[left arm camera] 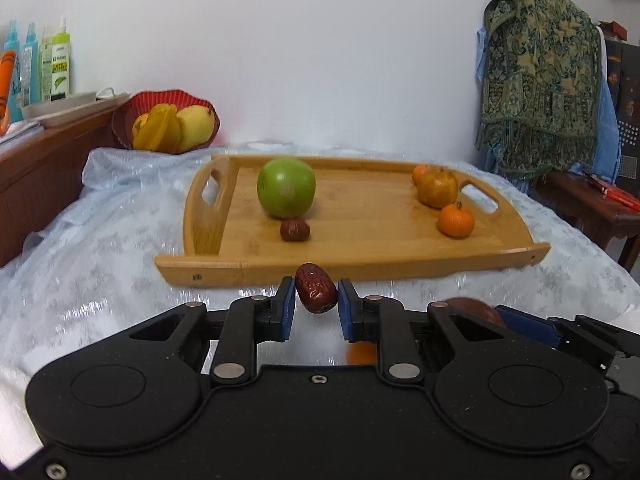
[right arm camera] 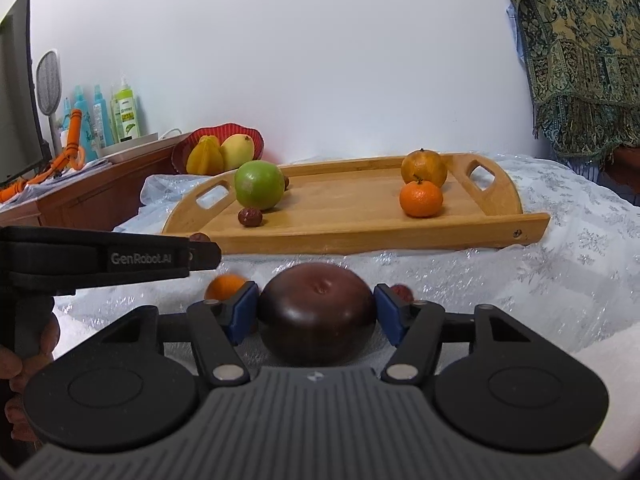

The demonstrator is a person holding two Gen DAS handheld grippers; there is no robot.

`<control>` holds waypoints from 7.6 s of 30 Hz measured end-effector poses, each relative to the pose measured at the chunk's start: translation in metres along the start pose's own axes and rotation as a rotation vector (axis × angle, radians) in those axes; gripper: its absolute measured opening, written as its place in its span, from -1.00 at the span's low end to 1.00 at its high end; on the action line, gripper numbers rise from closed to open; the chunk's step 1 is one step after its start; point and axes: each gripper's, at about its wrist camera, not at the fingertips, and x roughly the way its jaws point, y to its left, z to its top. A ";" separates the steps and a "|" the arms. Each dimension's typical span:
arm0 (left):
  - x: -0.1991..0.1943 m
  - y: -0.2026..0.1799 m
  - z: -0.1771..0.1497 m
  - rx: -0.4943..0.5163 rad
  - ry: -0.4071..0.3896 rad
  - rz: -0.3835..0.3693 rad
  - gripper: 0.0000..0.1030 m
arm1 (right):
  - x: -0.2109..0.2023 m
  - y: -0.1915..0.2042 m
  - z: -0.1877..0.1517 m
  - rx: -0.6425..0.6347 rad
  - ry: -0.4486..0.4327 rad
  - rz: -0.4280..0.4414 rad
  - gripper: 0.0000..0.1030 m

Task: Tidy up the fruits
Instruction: 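Carry the red date with the left tool while the right tool carries the dark fruit over the tray, then open the left tool releasing the red date while the right tool releases the dark fruit, then withdraw both open tools from the tray toward the last fruits, then grasp the tangerine with the left tool while the right tool grasps the last red date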

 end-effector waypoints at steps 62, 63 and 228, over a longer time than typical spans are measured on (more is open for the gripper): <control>0.157 0.060 0.161 -0.121 0.044 -0.138 -0.59 | 0.155 -0.027 0.133 -0.090 0.022 -0.009 0.20; 0.164 0.063 0.162 -0.132 0.055 -0.134 -0.59 | 0.158 -0.026 0.133 -0.094 0.030 -0.014 0.20; -0.016 -0.022 -0.047 0.048 0.102 -0.111 -0.19 | 0.005 -0.020 0.002 -0.049 0.087 -0.137 -0.03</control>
